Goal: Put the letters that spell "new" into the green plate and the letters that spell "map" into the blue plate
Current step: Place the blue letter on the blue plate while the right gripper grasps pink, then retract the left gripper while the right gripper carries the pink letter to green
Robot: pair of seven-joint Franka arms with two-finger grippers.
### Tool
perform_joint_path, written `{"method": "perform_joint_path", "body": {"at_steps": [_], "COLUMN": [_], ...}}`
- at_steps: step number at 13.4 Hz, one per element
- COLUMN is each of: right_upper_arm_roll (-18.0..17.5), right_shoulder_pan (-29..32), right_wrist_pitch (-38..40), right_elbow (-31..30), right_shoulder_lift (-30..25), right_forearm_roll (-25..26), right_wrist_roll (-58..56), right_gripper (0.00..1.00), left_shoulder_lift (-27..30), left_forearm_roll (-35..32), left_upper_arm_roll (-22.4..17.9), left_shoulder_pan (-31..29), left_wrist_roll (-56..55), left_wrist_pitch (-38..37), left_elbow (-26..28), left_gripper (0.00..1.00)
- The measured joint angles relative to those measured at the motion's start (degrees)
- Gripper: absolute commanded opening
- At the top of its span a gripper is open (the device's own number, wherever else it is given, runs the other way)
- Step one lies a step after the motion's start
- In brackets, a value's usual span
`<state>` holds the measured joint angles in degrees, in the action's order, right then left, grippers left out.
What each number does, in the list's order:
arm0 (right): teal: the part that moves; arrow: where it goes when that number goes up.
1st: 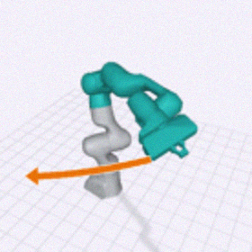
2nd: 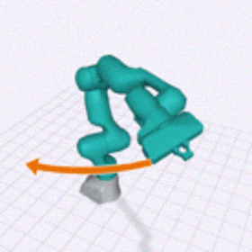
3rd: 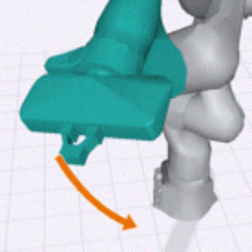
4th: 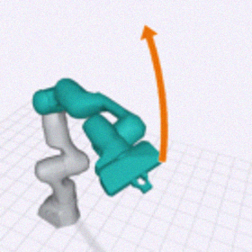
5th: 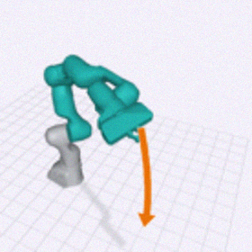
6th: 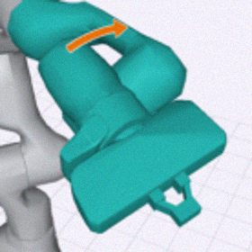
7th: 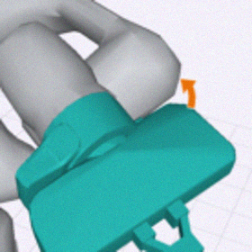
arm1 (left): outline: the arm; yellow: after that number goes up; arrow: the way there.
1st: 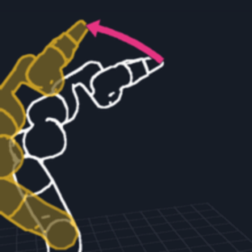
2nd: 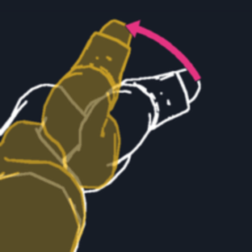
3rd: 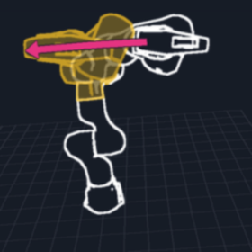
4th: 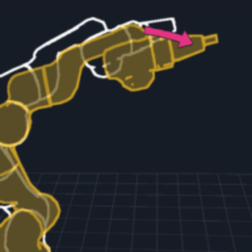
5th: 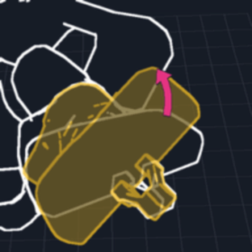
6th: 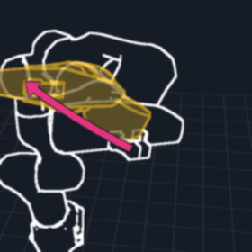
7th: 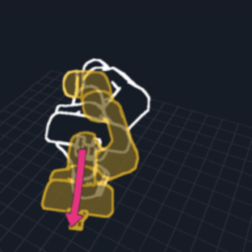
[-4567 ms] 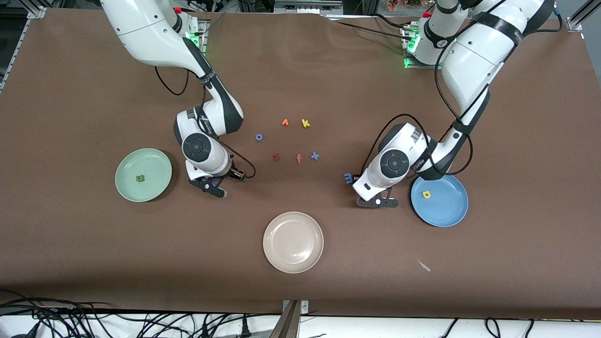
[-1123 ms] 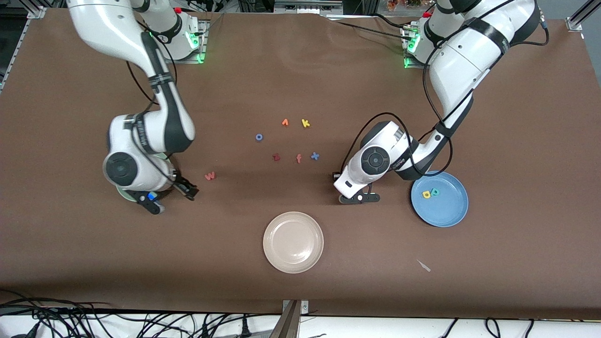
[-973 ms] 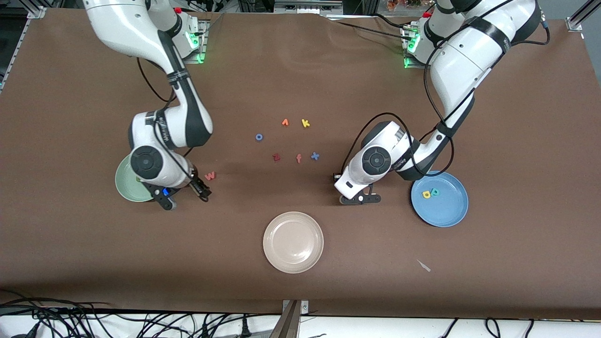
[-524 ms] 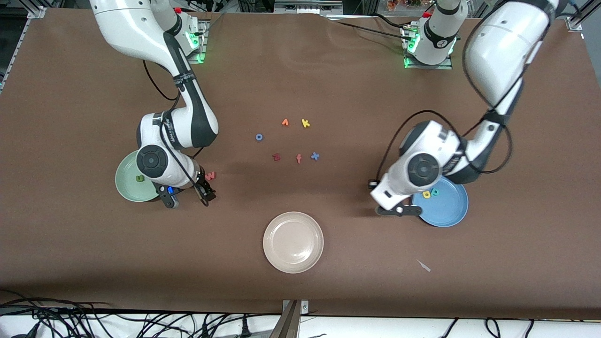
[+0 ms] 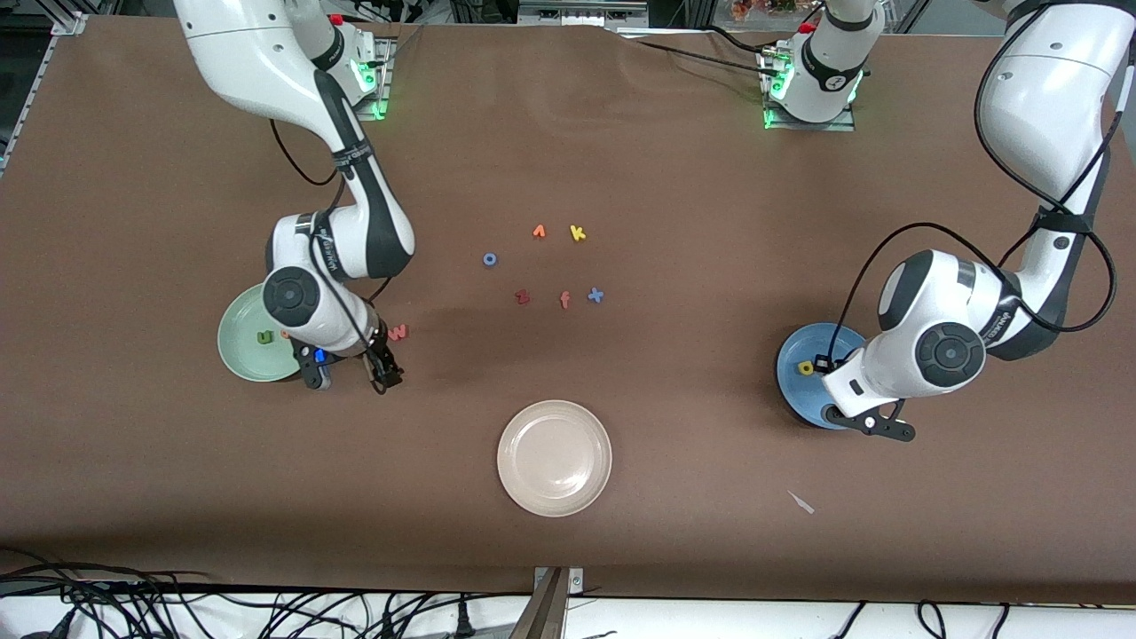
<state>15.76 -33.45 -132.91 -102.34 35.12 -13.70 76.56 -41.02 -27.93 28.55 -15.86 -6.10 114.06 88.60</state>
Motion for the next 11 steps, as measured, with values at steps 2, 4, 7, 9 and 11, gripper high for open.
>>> {"method": "perform_joint_path", "body": {"at_steps": [2, 4, 7, 9, 11], "right_upper_arm_roll": [0.0, 0.02, 0.02, 0.02, 0.01], "right_shoulder_pan": [-0.74, -0.7, -0.69, -0.68, -0.68], "right_wrist_pitch": [-3.54, -4.45, -4.65, -4.95, -5.27], "right_elbow": [-3.22, -4.6, -5.38, -5.8, -6.17], "right_shoulder_lift": [-0.08, -0.13, -0.17, -0.11, 0.02], "right_forearm_roll": [-0.01, -0.04, -0.1, -0.79, -1.05], "right_wrist_roll": [1.33, 1.62, 1.73, 1.79, 1.76], "right_gripper": [1.0, 0.99, 0.84, 0.74, 0.58], "left_shoulder_lift": [-0.79, -0.48, 3.15, 8.48, 13.1], "left_forearm_roll": [-1.55, -1.54, 5.12, 11.51, 13.26], "left_upper_arm_roll": [-0.02, 0.35, 2.77, 3.2, 4.24], "left_shoulder_pan": [0.13, 0.02, 0.05, 0.1, 0.06], "left_wrist_roll": [0.0, 0.0, -0.24, -0.22, -0.21], "left_wrist_pitch": [1.68, 1.84, -0.67, -6.07, -15.02], "left_elbow": [0.05, -0.45, -1.8, -3.73, -7.97], "left_gripper": [1.0, 1.0, 1.0, 1.0, 1.0]}}
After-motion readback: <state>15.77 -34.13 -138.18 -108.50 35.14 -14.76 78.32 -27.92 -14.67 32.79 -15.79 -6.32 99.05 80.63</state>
